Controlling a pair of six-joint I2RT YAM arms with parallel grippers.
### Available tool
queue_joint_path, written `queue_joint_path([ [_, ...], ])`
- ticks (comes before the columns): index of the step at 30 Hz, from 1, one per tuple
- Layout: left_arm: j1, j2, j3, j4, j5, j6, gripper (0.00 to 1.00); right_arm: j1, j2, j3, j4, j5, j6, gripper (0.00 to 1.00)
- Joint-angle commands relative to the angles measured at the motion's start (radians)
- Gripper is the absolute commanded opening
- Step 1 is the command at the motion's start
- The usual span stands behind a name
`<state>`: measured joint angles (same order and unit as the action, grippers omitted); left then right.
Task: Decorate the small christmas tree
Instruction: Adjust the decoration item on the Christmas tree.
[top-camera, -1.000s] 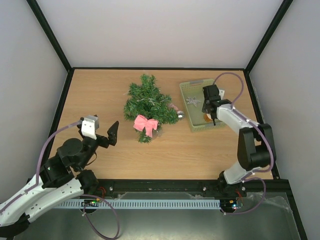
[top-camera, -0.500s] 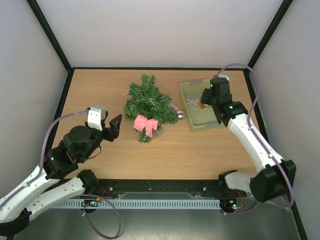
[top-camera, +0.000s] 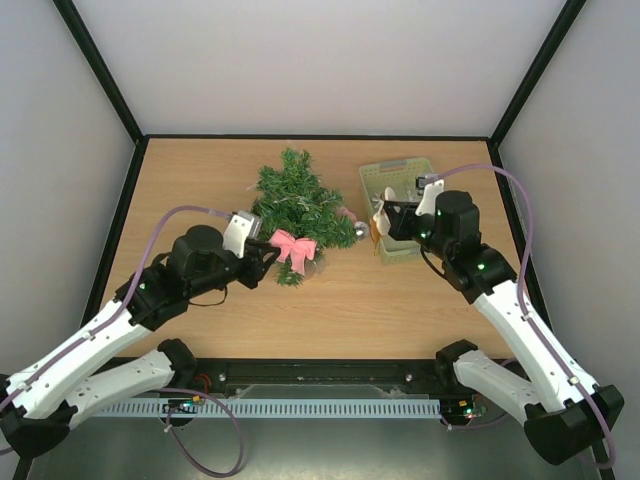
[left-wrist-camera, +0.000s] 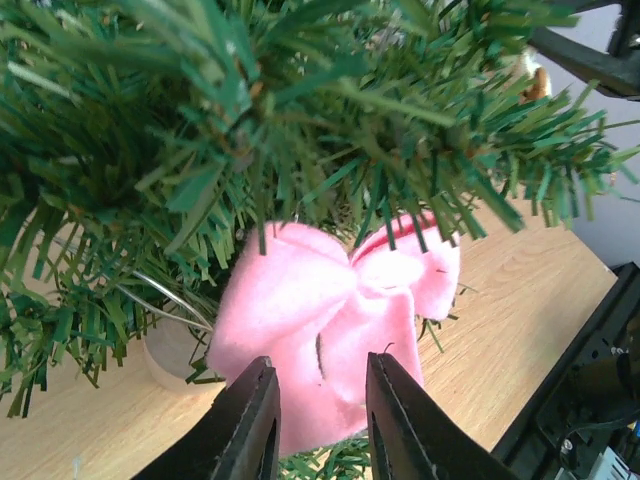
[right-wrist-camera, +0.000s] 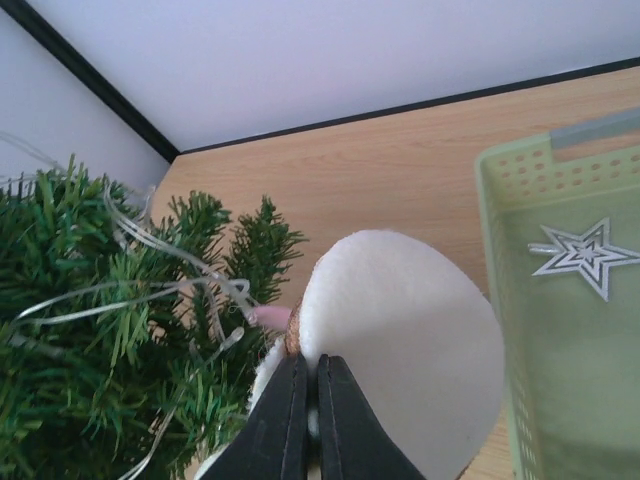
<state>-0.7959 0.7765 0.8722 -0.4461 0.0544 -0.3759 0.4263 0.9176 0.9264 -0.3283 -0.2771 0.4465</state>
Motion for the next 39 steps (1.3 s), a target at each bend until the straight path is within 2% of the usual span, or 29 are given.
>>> queue_joint_path([
  [1, 0.005, 0.017, -0.006, -0.029, 0.012, -0.021, 0.25, 0.005, -0.049, -0.038, 0.040, -0.065, 0.002, 0.02],
  [6, 0.005, 0.051, -0.034, -0.047, -0.055, -0.017, 0.17, 0.005, -0.070, -0.055, 0.041, -0.071, -0.015, 0.02],
  [10, 0.006, 0.036, -0.055, -0.019, -0.049, -0.016, 0.10, 0.005, -0.076, -0.068, 0.047, -0.070, -0.025, 0.02],
  [14, 0.005, 0.029, -0.071, -0.013, -0.038, -0.003, 0.08, 0.005, -0.075, -0.074, 0.051, -0.068, -0.031, 0.02],
  [19, 0.006, 0.016, -0.082, -0.006, -0.022, 0.015, 0.20, 0.005, -0.077, -0.075, 0.057, -0.069, -0.030, 0.02],
  [24, 0.005, -0.007, -0.052, -0.008, -0.018, 0.011, 0.38, 0.005, -0.080, -0.066, 0.053, -0.073, -0.030, 0.02],
  [39, 0.005, 0.018, -0.021, 0.049, -0.008, 0.029, 0.35, 0.005, -0.112, -0.072, 0.047, -0.091, -0.025, 0.02],
])
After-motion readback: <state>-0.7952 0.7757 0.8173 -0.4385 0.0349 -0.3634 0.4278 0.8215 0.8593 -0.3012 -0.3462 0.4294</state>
